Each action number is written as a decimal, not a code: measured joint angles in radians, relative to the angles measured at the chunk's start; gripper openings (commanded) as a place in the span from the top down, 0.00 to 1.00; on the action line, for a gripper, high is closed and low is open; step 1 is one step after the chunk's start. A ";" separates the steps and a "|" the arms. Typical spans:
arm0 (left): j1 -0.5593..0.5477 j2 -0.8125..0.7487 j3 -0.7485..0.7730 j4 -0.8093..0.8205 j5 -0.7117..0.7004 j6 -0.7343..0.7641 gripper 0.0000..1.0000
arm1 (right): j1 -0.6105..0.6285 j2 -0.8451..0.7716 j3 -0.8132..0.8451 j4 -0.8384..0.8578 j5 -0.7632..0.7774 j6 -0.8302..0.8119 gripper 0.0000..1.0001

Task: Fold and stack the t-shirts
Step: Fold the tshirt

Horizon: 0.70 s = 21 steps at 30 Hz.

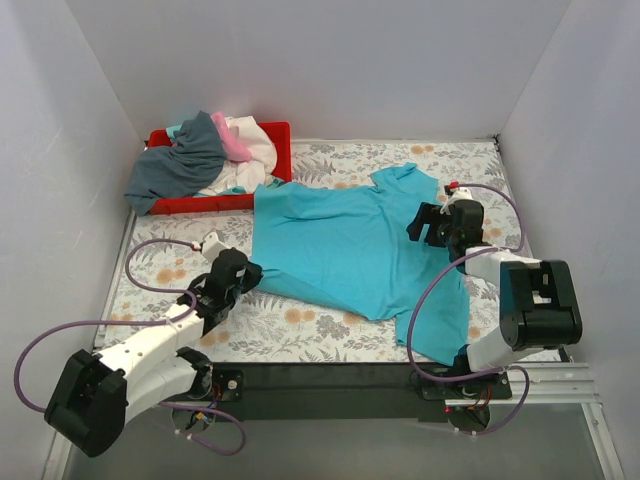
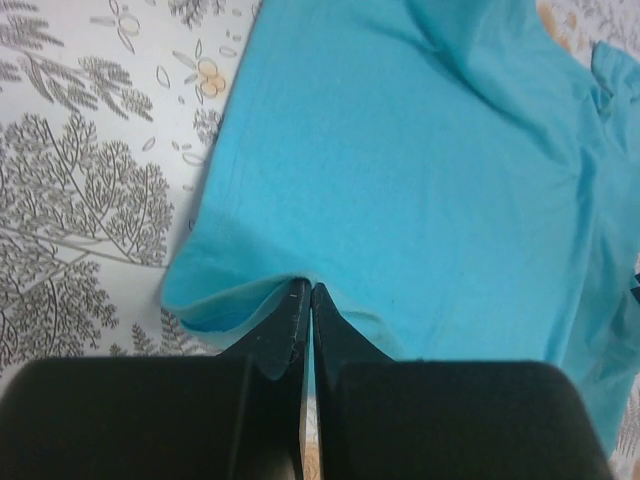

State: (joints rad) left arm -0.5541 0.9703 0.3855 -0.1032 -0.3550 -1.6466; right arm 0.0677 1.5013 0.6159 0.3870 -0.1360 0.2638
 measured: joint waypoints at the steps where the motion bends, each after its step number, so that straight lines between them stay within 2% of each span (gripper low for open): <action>1: 0.011 0.003 -0.001 0.018 0.001 0.012 1.00 | 0.001 0.016 0.016 -0.008 0.008 -0.001 0.25; 8: 0.130 0.074 -0.032 0.187 0.081 0.092 1.00 | 0.019 0.153 0.159 -0.135 0.088 -0.010 0.25; 14: 0.158 0.122 -0.036 0.247 0.114 0.145 1.00 | 0.026 0.248 0.311 -0.269 0.164 -0.031 0.25; 21: 0.204 0.150 -0.029 0.285 0.118 0.198 1.00 | 0.038 0.434 0.577 -0.412 0.232 -0.061 0.25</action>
State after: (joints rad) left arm -0.3500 1.1202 0.3561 0.1818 -0.2371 -1.4487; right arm 0.1055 1.9354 1.1927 -0.0254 0.0956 0.2031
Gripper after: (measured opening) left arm 0.015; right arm 0.747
